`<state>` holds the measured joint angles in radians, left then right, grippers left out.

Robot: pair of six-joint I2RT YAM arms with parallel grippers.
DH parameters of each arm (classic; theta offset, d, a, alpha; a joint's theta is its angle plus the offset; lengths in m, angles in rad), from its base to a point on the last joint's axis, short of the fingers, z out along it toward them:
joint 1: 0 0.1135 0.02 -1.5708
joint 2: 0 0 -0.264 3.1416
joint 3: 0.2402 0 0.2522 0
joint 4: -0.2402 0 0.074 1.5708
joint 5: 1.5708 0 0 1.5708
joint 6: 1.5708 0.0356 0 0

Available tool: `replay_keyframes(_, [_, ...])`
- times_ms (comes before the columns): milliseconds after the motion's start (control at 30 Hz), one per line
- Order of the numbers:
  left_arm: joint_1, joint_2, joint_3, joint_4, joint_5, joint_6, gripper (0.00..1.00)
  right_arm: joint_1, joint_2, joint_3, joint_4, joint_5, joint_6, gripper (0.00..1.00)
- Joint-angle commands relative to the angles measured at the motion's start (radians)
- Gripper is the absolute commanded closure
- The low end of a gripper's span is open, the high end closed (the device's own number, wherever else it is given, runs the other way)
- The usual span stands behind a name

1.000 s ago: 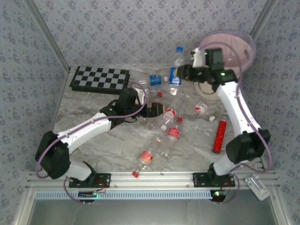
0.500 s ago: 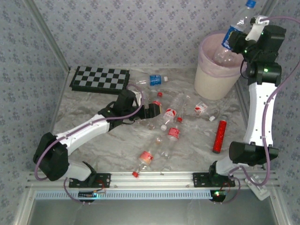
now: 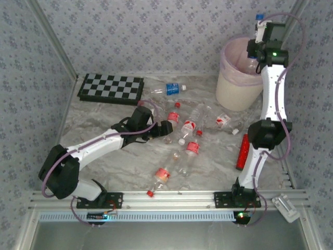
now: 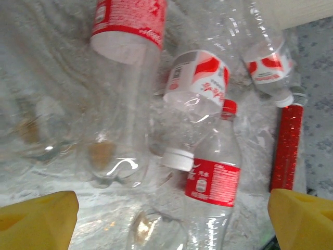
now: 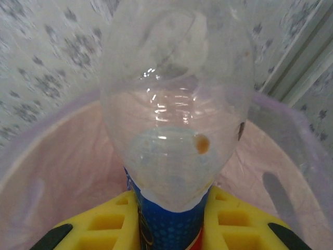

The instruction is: Put the plastic bottles in the bin

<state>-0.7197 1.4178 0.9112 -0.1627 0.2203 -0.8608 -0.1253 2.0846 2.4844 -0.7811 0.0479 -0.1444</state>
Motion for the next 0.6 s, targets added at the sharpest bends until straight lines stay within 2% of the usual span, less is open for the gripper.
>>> replay_keyframes(0, [0.009, 0.001, 0.006, -0.043, -0.04, -0.009, 0.06, -0.01, 0.08, 0.12, -0.156, 0.026, -0.034, 1.0])
replay_keyframes(233, [0.009, -0.023, 0.015, -0.084, -0.059, 0.01, 0.06, -0.042, 0.187, 0.124, -0.253, -0.056, -0.038, 1.0])
replay_keyframes(567, [0.015, -0.037, 0.026, -0.106, -0.065, 0.011, 0.09, -0.057, 0.288, 0.095, -0.275, -0.078, -0.014, 1.0])
